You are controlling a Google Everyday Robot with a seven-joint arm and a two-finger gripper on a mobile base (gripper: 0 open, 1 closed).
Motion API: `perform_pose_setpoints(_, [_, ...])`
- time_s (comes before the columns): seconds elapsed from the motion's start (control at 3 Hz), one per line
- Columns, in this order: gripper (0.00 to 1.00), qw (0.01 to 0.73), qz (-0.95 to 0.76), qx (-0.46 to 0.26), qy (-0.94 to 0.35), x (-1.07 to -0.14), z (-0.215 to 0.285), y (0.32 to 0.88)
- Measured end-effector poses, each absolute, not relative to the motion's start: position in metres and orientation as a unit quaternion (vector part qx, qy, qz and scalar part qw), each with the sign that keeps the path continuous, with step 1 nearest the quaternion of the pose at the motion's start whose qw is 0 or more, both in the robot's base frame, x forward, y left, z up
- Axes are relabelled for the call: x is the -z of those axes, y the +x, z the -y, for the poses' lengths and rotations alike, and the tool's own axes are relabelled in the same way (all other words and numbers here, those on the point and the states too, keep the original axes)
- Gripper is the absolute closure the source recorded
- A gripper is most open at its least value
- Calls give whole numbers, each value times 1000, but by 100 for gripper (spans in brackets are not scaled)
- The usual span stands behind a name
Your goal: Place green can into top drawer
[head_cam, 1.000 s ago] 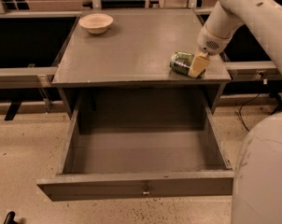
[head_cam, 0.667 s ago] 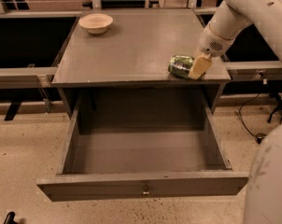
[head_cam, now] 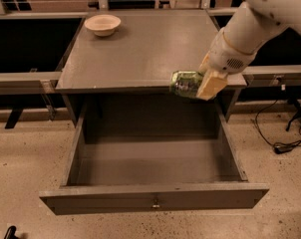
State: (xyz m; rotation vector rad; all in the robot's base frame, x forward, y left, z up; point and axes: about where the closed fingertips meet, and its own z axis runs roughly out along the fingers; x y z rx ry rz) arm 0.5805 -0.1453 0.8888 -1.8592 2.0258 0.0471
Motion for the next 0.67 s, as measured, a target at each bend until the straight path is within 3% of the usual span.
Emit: perform_pose_setpoints(0.67, [100, 121, -706, -25, -698, -770, 114, 525])
